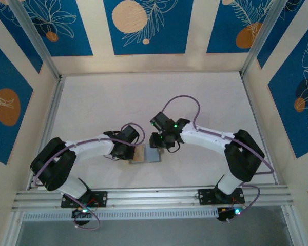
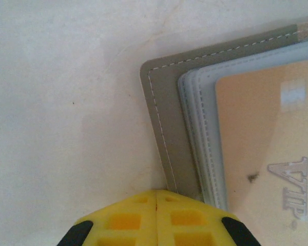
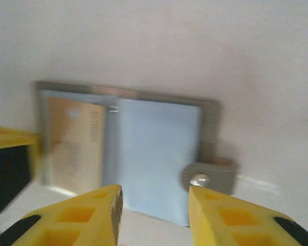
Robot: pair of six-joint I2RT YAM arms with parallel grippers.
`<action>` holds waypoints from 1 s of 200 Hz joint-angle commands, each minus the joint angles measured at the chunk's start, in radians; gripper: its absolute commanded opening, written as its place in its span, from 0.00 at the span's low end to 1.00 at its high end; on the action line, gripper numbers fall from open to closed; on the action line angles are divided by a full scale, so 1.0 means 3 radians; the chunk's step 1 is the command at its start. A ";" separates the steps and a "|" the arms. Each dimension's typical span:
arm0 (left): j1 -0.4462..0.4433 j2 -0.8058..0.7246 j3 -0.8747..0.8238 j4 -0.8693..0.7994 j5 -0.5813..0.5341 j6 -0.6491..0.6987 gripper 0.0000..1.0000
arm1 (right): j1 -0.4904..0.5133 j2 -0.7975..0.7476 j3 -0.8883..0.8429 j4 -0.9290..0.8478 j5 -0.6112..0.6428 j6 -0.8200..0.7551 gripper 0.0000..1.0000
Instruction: Put the credit cards into the card holder
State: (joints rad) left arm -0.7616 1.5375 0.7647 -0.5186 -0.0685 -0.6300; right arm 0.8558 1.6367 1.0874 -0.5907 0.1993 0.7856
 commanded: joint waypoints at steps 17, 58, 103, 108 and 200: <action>-0.0044 0.0320 -0.0187 0.0585 0.0152 0.0012 0.06 | 0.0251 0.0491 0.0229 -0.0843 0.0687 0.0106 0.45; -0.0049 0.0297 -0.0212 0.0584 0.0158 0.0009 0.06 | 0.0388 0.0696 0.0343 -0.0972 0.0933 0.0266 0.45; -0.0041 0.0285 -0.0213 0.0599 0.0172 0.0007 0.06 | 0.0387 0.0495 0.0316 -0.0684 0.0844 0.0129 0.46; -0.0051 0.0280 -0.0217 0.0594 0.0167 0.0005 0.06 | 0.0375 0.0459 0.0271 -0.0603 0.0753 0.0112 0.46; -0.0048 0.0231 -0.0233 0.0606 0.0187 -0.0002 0.06 | 0.0366 0.0524 0.0276 -0.0615 0.0961 0.0059 0.48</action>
State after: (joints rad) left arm -0.7612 1.5265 0.7544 -0.5098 -0.0650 -0.6376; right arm 0.9558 1.7569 1.1233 -0.7063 0.4004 0.8097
